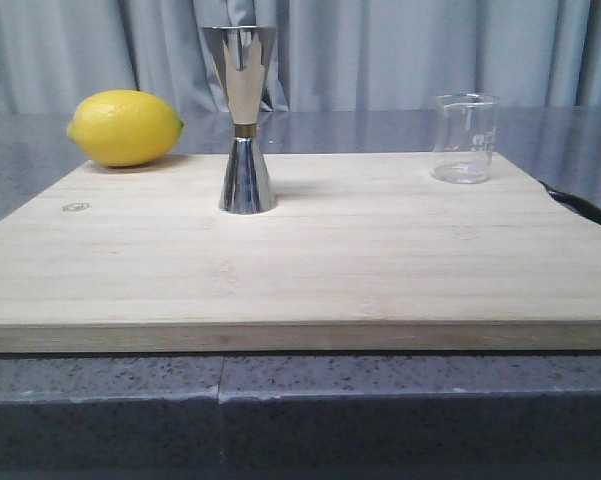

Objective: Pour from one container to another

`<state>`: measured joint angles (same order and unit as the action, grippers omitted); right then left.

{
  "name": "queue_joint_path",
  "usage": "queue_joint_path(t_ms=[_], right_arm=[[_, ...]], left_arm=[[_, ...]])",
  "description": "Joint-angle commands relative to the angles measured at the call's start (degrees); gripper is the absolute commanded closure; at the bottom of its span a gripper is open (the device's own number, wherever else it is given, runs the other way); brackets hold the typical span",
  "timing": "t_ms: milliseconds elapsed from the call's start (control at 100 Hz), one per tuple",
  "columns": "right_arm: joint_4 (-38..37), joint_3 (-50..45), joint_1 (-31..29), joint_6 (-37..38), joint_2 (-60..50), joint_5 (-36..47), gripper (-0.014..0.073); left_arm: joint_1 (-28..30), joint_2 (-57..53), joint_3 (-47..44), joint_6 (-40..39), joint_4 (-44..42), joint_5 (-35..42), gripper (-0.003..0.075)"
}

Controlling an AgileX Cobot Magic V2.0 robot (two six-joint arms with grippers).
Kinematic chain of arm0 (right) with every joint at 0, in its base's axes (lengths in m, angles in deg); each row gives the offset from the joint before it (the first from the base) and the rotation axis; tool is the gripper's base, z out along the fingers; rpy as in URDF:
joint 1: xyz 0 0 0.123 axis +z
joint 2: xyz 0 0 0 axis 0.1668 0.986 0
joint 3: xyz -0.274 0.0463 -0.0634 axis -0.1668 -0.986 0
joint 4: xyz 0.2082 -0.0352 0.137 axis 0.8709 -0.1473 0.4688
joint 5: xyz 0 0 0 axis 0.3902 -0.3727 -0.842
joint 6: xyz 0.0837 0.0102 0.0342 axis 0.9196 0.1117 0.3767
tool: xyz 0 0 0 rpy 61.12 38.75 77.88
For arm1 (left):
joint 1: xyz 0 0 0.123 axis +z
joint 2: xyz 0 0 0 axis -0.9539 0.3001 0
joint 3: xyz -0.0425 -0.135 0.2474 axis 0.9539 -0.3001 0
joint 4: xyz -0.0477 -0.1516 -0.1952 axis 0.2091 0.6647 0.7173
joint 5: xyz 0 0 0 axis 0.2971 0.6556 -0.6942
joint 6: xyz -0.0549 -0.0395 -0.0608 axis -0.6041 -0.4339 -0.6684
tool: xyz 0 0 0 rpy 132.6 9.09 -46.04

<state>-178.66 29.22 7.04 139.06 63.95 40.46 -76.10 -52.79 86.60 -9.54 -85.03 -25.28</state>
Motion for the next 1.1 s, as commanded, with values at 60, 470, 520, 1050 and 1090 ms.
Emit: queue_joint_path(t_ms=[60, 470, 520, 1050, 1090], right_arm=[[-0.64, 1.35, -0.36, -0.22, -0.22, -1.92, 0.0665], [20.46, -1.16, -0.36, -20.73, -3.81, -5.66, 0.0665], [32.03, -3.02, -0.36, -35.6, -6.27, -5.66, 0.0665], [103.8, -28.49, -0.36, -112.83, -42.94, -20.22, 0.0665], [104.33, -29.91, -0.36, -112.83, -44.72, -19.79, 0.0665]], left_arm=[[0.2, -1.38, -0.27, 0.08, 0.52, 4.51, 0.0739], [0.2, -1.38, -0.27, 0.08, 0.52, 4.51, 0.0739], [0.2, -1.38, -0.27, 0.08, 0.52, 4.51, 0.0739], [0.2, -1.38, -0.27, 0.08, 0.52, 4.51, 0.0739], [0.2, -1.38, -0.27, 0.08, 0.52, 4.51, 0.0739]])
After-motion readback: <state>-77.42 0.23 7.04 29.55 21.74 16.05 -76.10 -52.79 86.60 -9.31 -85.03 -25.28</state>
